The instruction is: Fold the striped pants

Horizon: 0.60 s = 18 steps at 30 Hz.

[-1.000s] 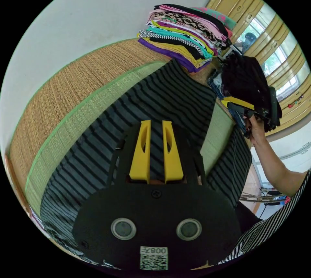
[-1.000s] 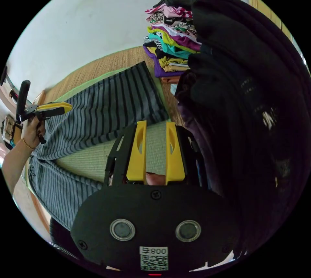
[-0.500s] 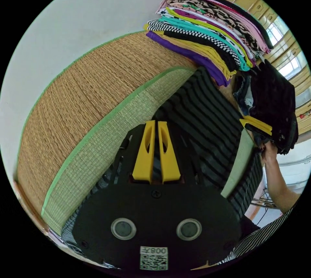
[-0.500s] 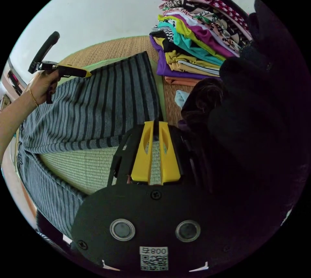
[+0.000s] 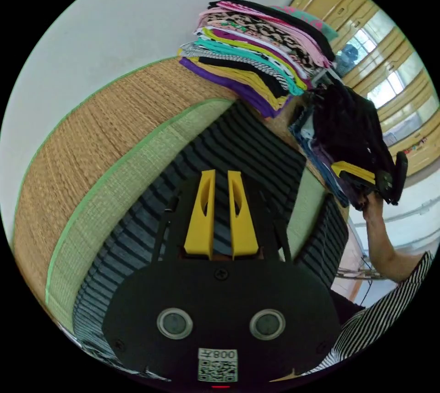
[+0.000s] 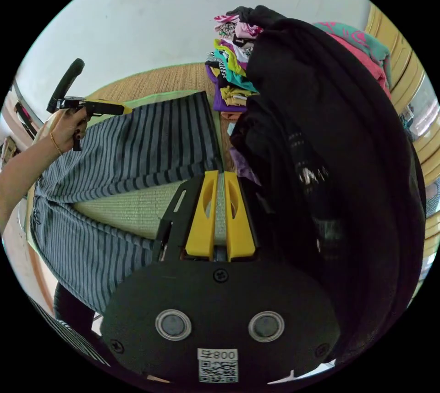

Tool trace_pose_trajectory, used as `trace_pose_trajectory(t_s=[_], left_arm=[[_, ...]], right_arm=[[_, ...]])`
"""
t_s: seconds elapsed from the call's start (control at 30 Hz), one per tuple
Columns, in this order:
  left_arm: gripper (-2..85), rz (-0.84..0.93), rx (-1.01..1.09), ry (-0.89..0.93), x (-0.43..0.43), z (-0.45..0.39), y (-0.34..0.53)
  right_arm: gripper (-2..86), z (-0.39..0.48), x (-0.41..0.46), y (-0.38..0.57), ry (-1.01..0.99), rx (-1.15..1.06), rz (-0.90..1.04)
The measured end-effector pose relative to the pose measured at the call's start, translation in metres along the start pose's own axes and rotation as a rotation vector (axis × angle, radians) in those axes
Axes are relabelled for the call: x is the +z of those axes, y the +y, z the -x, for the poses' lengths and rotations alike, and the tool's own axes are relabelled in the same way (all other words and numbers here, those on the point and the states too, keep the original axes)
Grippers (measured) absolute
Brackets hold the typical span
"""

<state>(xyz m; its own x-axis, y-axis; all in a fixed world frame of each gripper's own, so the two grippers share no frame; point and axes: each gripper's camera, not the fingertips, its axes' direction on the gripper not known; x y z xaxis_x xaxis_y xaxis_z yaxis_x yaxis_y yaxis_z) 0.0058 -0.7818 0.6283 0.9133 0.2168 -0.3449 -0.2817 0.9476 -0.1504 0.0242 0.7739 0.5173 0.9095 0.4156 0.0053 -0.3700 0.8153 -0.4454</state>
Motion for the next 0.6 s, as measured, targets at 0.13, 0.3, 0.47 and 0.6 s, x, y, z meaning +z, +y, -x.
trace_pose_trajectory(t_s=[0.13, 0.3, 0.47, 0.6], left_arm=[[8.7, 0.142, 0.218, 0.216, 0.015, -0.058, 0.055], [9.3, 0.321, 0.357, 0.125, 0.033, -0.102, 0.114], [4.4, 0.351, 0.373, -0.015, 0.025, -0.114, 0.141], [3.1, 0.299, 0.326, 0.012, 0.000, -0.108, 0.151]], right_arm=[[5.8, -0.011, -0.019, 0.055, -0.028, 0.017, 0.074], [8.6, -0.029, -0.031, 0.143, -0.123, 0.182, 0.227], [6.4, -0.026, -0.027, 0.151, -0.142, 0.217, 0.262], [2.3, -0.019, -0.055, 0.122, -0.126, 0.161, 0.262]])
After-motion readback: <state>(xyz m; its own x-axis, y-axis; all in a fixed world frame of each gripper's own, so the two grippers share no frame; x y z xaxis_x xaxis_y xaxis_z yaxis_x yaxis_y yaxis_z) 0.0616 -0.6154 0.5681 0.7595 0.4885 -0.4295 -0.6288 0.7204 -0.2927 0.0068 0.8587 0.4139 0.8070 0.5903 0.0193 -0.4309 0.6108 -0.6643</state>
